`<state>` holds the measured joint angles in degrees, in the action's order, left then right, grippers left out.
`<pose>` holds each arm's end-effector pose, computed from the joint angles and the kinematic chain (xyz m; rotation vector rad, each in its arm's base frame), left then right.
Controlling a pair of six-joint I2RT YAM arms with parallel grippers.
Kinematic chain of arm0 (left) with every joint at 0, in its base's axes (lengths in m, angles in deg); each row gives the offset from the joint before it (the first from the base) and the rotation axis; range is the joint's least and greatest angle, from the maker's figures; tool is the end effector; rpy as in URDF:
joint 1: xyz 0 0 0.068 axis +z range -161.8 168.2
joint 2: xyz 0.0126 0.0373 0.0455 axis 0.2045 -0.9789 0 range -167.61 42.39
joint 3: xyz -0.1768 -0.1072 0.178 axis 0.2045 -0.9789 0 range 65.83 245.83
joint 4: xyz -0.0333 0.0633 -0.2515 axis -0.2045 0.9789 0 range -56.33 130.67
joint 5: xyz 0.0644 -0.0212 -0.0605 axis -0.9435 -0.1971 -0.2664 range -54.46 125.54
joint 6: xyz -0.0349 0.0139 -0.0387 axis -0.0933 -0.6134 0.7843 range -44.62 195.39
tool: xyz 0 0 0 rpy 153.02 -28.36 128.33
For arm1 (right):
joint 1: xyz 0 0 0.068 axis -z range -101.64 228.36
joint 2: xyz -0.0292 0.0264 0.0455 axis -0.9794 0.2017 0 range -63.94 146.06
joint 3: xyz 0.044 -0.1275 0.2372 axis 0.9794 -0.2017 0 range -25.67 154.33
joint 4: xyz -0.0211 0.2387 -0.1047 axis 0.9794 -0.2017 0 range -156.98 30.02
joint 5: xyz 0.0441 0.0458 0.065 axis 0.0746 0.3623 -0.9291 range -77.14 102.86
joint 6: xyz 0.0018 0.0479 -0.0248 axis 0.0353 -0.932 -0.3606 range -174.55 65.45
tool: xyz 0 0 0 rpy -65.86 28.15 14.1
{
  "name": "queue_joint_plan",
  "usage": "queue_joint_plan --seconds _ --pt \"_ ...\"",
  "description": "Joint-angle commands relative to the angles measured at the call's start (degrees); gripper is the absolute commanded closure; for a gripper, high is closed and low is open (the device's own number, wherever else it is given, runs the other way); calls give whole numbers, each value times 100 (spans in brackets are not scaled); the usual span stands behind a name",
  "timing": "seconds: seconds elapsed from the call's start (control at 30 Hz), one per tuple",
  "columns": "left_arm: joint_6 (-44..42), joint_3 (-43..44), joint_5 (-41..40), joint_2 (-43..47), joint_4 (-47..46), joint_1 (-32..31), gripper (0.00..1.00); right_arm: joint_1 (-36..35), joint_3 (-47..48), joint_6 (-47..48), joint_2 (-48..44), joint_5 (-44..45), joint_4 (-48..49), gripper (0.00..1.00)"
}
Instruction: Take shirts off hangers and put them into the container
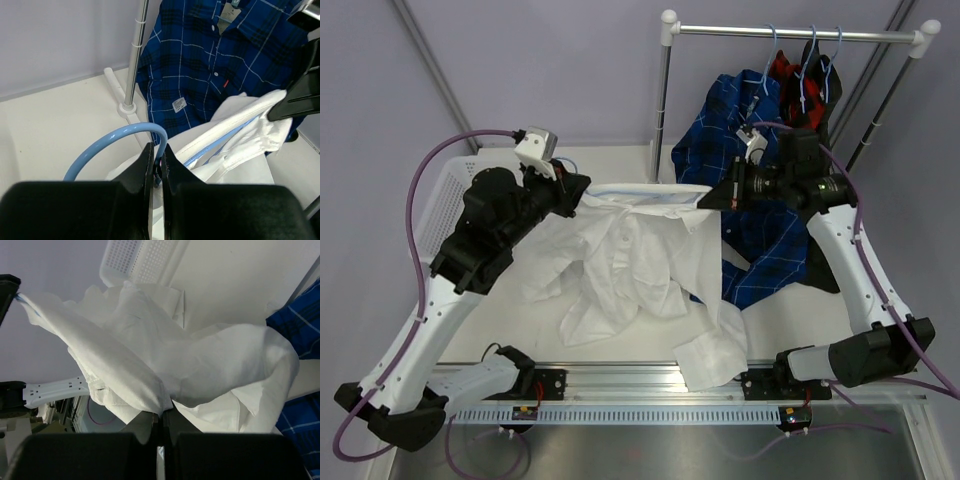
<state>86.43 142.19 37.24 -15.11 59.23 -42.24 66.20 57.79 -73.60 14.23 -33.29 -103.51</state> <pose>0.1714 -0.1019 0.4593 0.3119 1.6914 -0.5654 0.2701 0.0845 0.3931 -0.3228 2.2296 1.1931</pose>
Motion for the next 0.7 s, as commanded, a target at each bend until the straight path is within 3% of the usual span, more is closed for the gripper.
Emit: queue_joint_plan --seconds 0.0,0.17,0.3,0.4,0.5,0.57,0.67 --pt "-929 108 -995 555 -473 512 100 645 731 375 -189 985 -848 100" --pt "-1226 -155 -907 748 -736 521 100 645 1173 595 251 327 -1395 100" --pt "-1429 -244 -1214 827 -807 512 100 654 831 421 -2 440 -941 100" --pt "-1457 -402 -1268 959 -1035 521 100 855 348 245 -188 -286 -509 100" --pt "-1456 -402 -961 1021 -1159 521 100 1049 136 -73 -153 34 -446 100" --pt "-1439 -341 -882 968 -1141 521 100 1041 57 -11 -232 97 -403 80" --pt "-1325 -236 -776 802 -1097 521 100 1023 100 251 -530 658 -349 66"
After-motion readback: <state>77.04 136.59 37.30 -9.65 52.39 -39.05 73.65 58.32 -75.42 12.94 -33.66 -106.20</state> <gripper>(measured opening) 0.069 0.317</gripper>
